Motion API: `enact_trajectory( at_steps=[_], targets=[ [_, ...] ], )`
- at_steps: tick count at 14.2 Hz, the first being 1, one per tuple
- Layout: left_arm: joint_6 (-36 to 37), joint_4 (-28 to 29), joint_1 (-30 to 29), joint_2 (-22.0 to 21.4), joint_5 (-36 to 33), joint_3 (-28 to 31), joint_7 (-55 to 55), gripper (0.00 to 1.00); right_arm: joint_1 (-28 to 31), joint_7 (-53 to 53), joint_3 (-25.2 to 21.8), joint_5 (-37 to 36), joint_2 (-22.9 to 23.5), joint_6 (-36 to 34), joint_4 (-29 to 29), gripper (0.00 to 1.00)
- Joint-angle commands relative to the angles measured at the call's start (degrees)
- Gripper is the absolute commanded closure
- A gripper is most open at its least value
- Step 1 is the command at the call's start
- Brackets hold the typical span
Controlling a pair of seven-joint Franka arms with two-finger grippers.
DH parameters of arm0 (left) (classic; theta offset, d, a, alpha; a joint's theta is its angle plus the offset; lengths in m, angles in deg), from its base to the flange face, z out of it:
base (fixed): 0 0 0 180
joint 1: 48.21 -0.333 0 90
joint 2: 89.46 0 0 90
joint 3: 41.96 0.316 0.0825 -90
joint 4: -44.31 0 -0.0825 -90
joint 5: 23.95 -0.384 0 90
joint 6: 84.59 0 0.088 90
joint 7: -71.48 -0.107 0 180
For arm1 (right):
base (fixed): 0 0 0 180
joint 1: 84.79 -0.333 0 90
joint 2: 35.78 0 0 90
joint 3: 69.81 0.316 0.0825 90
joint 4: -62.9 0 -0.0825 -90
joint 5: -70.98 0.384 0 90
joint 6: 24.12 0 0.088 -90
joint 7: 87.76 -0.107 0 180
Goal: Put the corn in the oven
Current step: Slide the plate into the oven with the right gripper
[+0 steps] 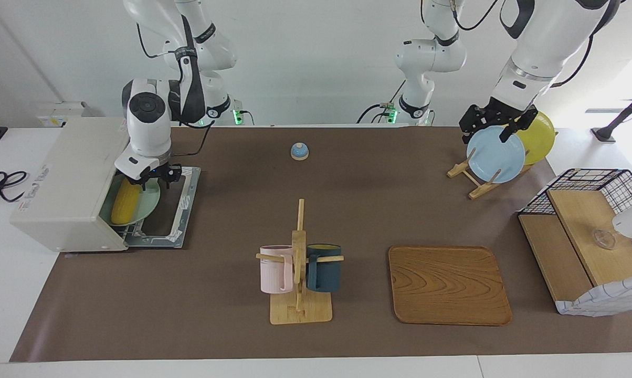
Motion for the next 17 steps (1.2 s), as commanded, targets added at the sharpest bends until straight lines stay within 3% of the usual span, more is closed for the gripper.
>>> enact_trajectory(
  at_steps=[1,4,6,7,10,11,17],
  targets=[
    [0.7,-0.5,-0.7,-0.1,-0.6,-0.4,-0.4,0.00,0.5,1.2,0.6,-0.5,-1.1,-0.1,-0.5,0.17],
    [0.7,-0.5,-0.7,-0.1,-0.6,-0.4,-0.4,0.00,0.4,1.1,0.9,0.6,-0.5,-0.8,1.0,0.19],
    [0.7,-0.5,-0.7,-0.1,-0.6,-0.4,-0.4,0.00,-2.0,0.9,1.0,3.6,0.1,-0.7,2.3,0.29],
    [0.7,-0.5,-0.7,0.0,-0.6,-0.4,-0.4,0.00,-2.6,0.7,1.0,4.9,0.2,-0.7,2.4,0.40],
    [0.7,-0.5,-0.7,0.0,-0.6,-0.4,-0.4,0.00,-8.0,-4.1,1.0,6.0,-0.1,-1.6,2.2,0.96],
    [0.7,-0.5,-0.7,0.0,-0.6,-0.4,-0.4,0.00,-8.9,-4.8,1.0,6.0,-0.1,-2.0,2.1,1.00],
    [0.7,-0.5,-0.7,-0.1,-0.6,-0.4,-0.4,0.00,-12.8,-16.2,1.0,6.0,1.5,0.2,-1.6,1.00]
  ],
)
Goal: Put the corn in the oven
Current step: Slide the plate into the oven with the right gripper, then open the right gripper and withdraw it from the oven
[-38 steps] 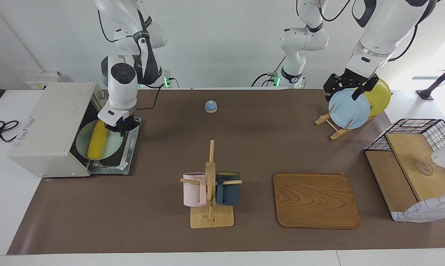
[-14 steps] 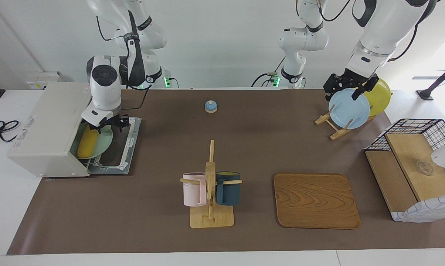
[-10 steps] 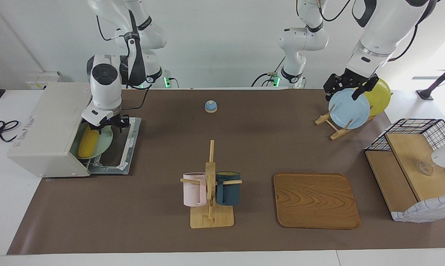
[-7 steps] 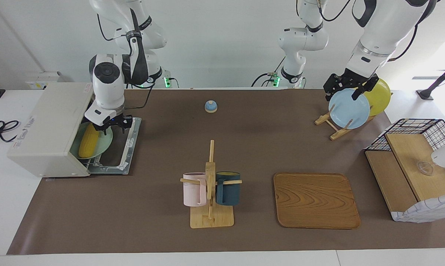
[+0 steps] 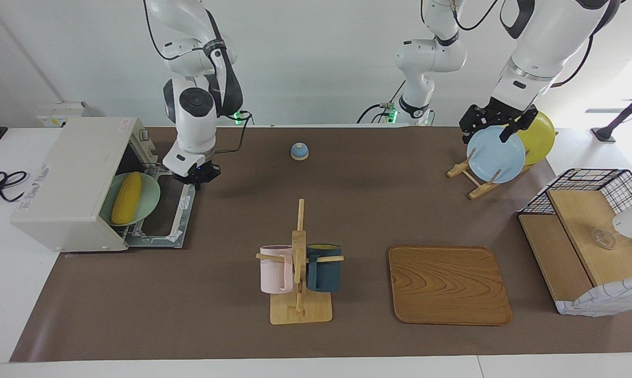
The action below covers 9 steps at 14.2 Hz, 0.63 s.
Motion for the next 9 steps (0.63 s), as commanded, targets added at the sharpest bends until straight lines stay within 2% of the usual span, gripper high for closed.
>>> enact_trajectory(
  at_steps=[1,3,9],
  targets=[
    [0.7,-0.5,-0.7,-0.1,-0.6,-0.4,-0.4,0.00,0.1,-6.0,0.1,0.7,0.3,2.3,-2.5,1.00],
    [0.7,-0.5,-0.7,0.0,-0.6,-0.4,-0.4,0.00,0.1,-8.8,0.1,0.7,0.6,4.9,-4.8,1.00],
    [0.7,-0.5,-0.7,0.0,-0.6,-0.4,-0.4,0.00,0.2,-10.4,0.0,0.5,2.2,6.2,-6.8,1.00]
  ],
)
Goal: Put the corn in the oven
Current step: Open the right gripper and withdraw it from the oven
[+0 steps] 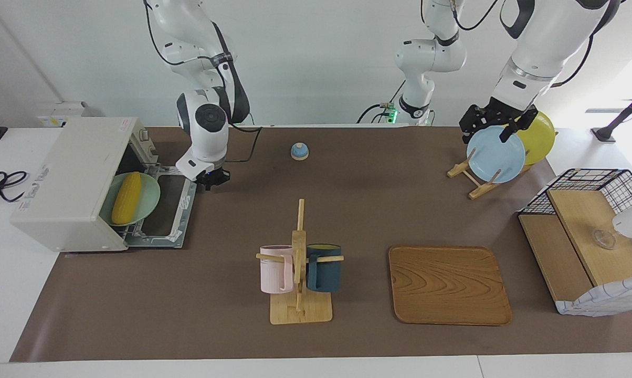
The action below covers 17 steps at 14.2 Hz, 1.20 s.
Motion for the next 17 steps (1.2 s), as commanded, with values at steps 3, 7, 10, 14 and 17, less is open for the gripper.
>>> enact_trajectory(
  at_steps=[3,7,10,14,17],
  targets=[
    [0.7,-0.5,-0.7,-0.1,-0.6,-0.4,-0.4,0.00,1.8,-0.7,-0.1,0.1,1.2,2.5,-1.1,1.00],
    [0.7,-0.5,-0.7,0.0,-0.6,-0.3,-0.4,0.00,3.0,-0.6,-0.1,-0.2,0.8,4.3,-3.3,1.00],
    [0.7,-0.5,-0.7,0.0,-0.6,-0.4,-0.4,0.00,2.9,-0.8,-0.2,-1.2,0.7,3.2,-3.2,1.00],
    [0.7,-0.5,-0.7,0.0,-0.6,-0.4,-0.4,0.00,2.8,-1.9,-0.2,-4.4,0.4,-0.7,-2.4,1.00],
    [0.7,-0.5,-0.7,0.0,-0.6,-0.4,-0.4,0.00,2.8,-1.9,-0.2,-6.2,-0.5,-4.6,-1.0,1.00]
  ],
)
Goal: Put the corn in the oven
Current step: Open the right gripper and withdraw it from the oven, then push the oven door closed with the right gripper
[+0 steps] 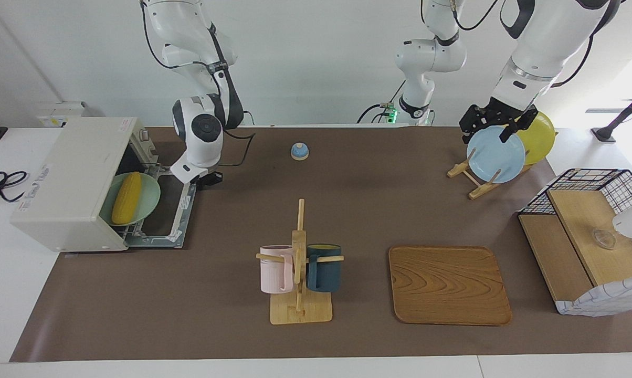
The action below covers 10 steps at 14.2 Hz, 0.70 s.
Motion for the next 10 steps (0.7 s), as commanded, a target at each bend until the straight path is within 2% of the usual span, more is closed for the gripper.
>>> enact_trajectory(
  at_steps=[1,4,6,10],
  targets=[
    [0.7,-0.5,-0.7,-0.1,-0.6,-0.4,-0.4,0.00,0.5,-1.4,0.0,-3.0,-1.8,-4.2,0.9,1.00],
    [0.7,-0.5,-0.7,-0.1,-0.6,-0.4,-0.4,0.00,0.5,-1.0,0.0,-4.5,-1.9,-5.6,1.9,1.00],
    [0.7,-0.5,-0.7,-0.1,-0.6,-0.4,-0.4,0.00,0.5,-0.2,0.0,-5.0,-2.0,-9.1,4.3,1.00],
    [0.6,-0.5,-0.7,0.0,-0.6,-0.4,-0.3,0.00,2.3,7.3,-0.3,-5.3,-3.6,-15.2,8.8,1.00]
  ],
)
